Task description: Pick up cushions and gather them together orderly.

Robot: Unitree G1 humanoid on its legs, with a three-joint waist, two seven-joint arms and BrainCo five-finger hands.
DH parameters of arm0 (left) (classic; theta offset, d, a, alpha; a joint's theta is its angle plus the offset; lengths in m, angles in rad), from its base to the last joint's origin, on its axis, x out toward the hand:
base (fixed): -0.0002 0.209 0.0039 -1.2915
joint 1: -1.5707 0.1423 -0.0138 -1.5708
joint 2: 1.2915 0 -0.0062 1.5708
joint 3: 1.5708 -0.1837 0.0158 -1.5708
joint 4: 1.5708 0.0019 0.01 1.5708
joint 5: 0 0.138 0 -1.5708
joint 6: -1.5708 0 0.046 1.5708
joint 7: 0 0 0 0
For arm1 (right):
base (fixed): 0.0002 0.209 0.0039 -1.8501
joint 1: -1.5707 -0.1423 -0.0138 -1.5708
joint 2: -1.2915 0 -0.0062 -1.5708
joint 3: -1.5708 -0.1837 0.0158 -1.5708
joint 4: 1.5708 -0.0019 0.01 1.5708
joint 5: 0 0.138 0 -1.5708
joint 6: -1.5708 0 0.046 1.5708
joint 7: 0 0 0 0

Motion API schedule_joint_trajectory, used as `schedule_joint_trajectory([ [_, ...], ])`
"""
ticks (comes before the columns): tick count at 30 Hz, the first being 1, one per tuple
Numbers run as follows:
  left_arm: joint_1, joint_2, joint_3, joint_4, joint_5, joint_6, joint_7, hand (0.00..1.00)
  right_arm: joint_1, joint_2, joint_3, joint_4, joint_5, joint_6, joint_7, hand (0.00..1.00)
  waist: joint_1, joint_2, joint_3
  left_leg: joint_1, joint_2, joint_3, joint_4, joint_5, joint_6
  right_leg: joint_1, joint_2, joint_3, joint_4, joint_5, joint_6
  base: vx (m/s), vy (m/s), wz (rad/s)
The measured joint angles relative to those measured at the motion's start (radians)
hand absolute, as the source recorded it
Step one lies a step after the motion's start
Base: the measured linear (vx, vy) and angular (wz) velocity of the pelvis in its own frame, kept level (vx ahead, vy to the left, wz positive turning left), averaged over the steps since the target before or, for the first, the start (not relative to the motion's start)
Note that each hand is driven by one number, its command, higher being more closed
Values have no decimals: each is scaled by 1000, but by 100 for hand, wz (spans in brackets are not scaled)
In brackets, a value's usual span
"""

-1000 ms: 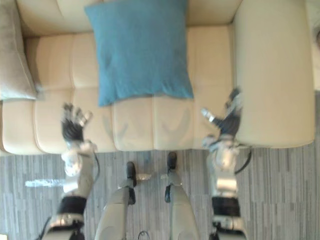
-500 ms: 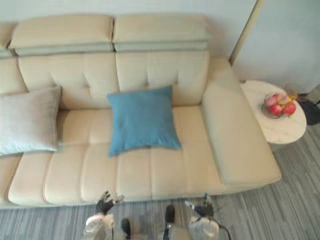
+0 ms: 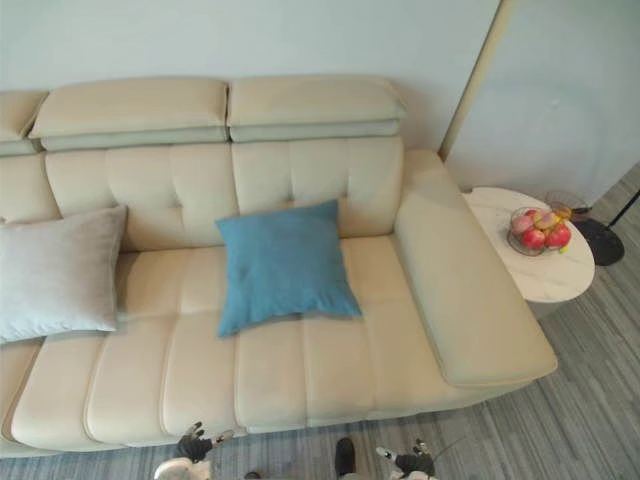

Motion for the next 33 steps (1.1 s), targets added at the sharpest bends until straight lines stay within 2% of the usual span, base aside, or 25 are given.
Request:
schedule_joint_trajectory([
  [2, -9, 6, -1, -1, 5, 0, 1, 0, -19, 3, 12, -4, 0, 0, 0, 0, 2, -14, 9, -36, 3, 29, 34, -8, 8, -30, 0, 26, 7, 17, 2, -45, -2, -47],
  [4, -43, 10, -4, -3, 6, 4, 5, 0, -61, 11, 26, -14, 0, 0, -3, 0, 4, -19, 27, -119, 33, 60, 147, -52, 11, -90, 10, 48, 32, 46, 5, -101, -13, -56],
  [5, -71, 3, -6, -19, 6, 5, 6, 0, -66, 12, 47, -28, 0, 1, -4, 0, 4, -10, 31, -159, 56, 65, 208, -73, 20, -116, 22, 57, 41, 85, 57, -114, 7, -41],
  [6, -76, -2, -7, -30, 6, 4, 6, 0, -68, 12, 57, -39, 0, 1, -3, 0, 12, 0, 34, -167, 77, 67, 212, -72, 27, -119, 31, 61, 32, 104, 90, -98, 12, -36],
  [7, -94, -13, 0, -58, 5, 2, 7, 0, -84, 19, 75, -61, 1, 1, -3, 0, 25, 21, 47, -176, 111, 78, 212, -71, 26, -140, 48, 46, 94, 81, 101, -89, 53, -16],
  [8, -106, -17, -2, -76, 4, -1, 9, 0, -90, 26, 84, -66, 0, 3, -2, 0, 25, 22, 48, -176, 122, 73, 212, -64, 23, -198, 38, -4, 323, -70, 25, -44, 39, 3],
  [9, -110, -18, -2, -97, 0, -3, 9, 0, -88, 31, 84, -73, 0, 4, -3, 0, 25, 22, 48, -168, 123, 62, 215, -60, 19, -216, 9, -36, 486, -165, 10, -14, -11, 29],
  [10, -106, -20, -1, -105, -7, -2, 10, 0, -84, 34, 85, -75, 0, 5, -3, 0, 25, 18, 45, -164, 122, 58, 233, -58, 20, -209, -38, -53, 609, -236, 30, 22, -94, 40],
  [11, -97, -20, 1, -115, -8, -1, 11, 0, -82, 38, 91, -75, 0, 5, -4, 0, 25, -3, 33, -170, 121, 54, 259, -58, 20, -198, -75, -55, 671, -270, 51, -25, -171, 47],
  [12, -93, -20, 11, -122, -9, 0, 14, 0, -81, 44, 93, -77, -2, 5, -3, 0, 23, -11, 29, -186, 120, 42, 288, -58, 20, -198, -75, -55, 673, -277, 66, -75, -192, 36],
  [13, -101, -28, 24, -121, -12, 3, 18, 0, -83, 48, 92, -84, -3, 5, -4, 0, 23, -7, 25, -205, 129, 31, 293, -51, 16, -192, -50, -72, 633, -272, 70, -112, -226, 11],
  [14, -80, -55, 45, -110, -20, 1, 23, 0, -101, 41, 92, -88, -12, 6, -8, 0, 54, 23, 1, -219, 169, 37, 248, -13, 19, -120, -15, -45, 480, -284, 74, -76, -279, -7],
  [15, -83, -64, 48, -107, -26, 0, 27, 0, -108, 47, 92, -92, -14, 5, -13, 0, 64, 11, 9, -213, 162, 35, 237, 7, -10, -101, -26, -38, 501, -337, 71, -52, -262, -12],
  [16, -91, -66, 42, -103, -27, 1, 30, 0, -116, 52, 92, -91, -14, 6, -14, 0, 64, -4, 13, -222, 160, 33, 241, 10, -15, -58, -23, -32, 431, -370, 57, -88, -306, 5],
  [17, -94, -77, 31, -97, -27, 7, 38, 0, -138, 47, 100, -96, -14, 6, -16, 0, 68, 28, 32, -247, 195, 17, 264, 20, -27, -43, 10, -64, 402, -347, 20, -181, -237, 12],
  [19, -80, -92, 4, -79, -29, 7, 41, 0, -127, 44, 123, -97, -13, 6, -27, 0, 68, 41, 37, -243, 217, -4, 254, 47, -50, -35, 35, -101, 421, -344, 15, -183, -196, 28],
  [21, -69, -107, -13, -83, -28, 7, 43, 0, -112, 50, 125, -96, -12, 6, -37, 0, 64, 31, 44, -213, 222, 8, 207, 107, -64, -33, 34, -138, 457, -347, 4, -182, -155, 38],
  [22, -61, -101, -31, -83, -28, 5, 42, 0, -105, 50, 125, -96, -12, 6, -41, 0, 62, 22, 42, -209, 209, 4, 172, 146, -65, -40, 26, -153, 455, -350, -15, -200, -144, 41],
  [23, -66, -101, -35, -84, -28, 5, 41, 0, -100, 54, 123, -94, -12, 6, -44, 0, 55, 9, 45, -209, 197, -3, 164, 155, -58, -40, 11, -173, 448, -359, -44, -177, -108, 32],
  [24, -71, -105, -39, -83, -26, 7, 40, 0, -97, 47, 118, -91, -12, 7, -46, 0, 50, 15, 48, -222, 196, -19, 200, 126, -33, -44, 6, -192, 447, -352, -61, -135, -44, 20],
  [26, -64, -105, -40, -82, -24, 8, 40, 0, -85, 38, 114, -88, -12, 8, -47, 0, 44, 14, 49, -230, 188, -27, 307, 45, -14, -56, -9, -205, 452, -341, -77, -171, 36, 10],
  [28, -59, -104, -40, -80, -23, 10, 39, 0, -68, 41, 83, -76, -12, 10, -45, 0, 27, 16, 48, -200, 167, -53, 382, -36, -17, -58, -26, -211, 449, -330, -69, -128, 141, 13],
  [30, -42, -102, -42, -61, -23, 19, 37, 0, -48, 34, 71, -45, -12, 11, -42, 0, 17, 38, 33, -126, 136, -60, 276, -91, -43, -55, -23, -200, 421, -313, -46, -106, 188, 9],
  [31, -43, -83, -45, -55, -23, 25, 37, 0, -45, 37, 46, -16, -12, 18, -38, 0, 13, 15, 23, -106, 108, -44, 204, -65, -17, -52, -38, -176, 378, -283, -20, -86, 197, -9],
  [33, -38, -56, -52, -37, -18, 27, 37, 0, -34, 39, 39, 1, -12, 21, -31, 0, 11, 7, 12, -86, 75, -28, 136, -31, -4, -20, -44, -161, 272, -214, -7, -54, 192, -16],
])
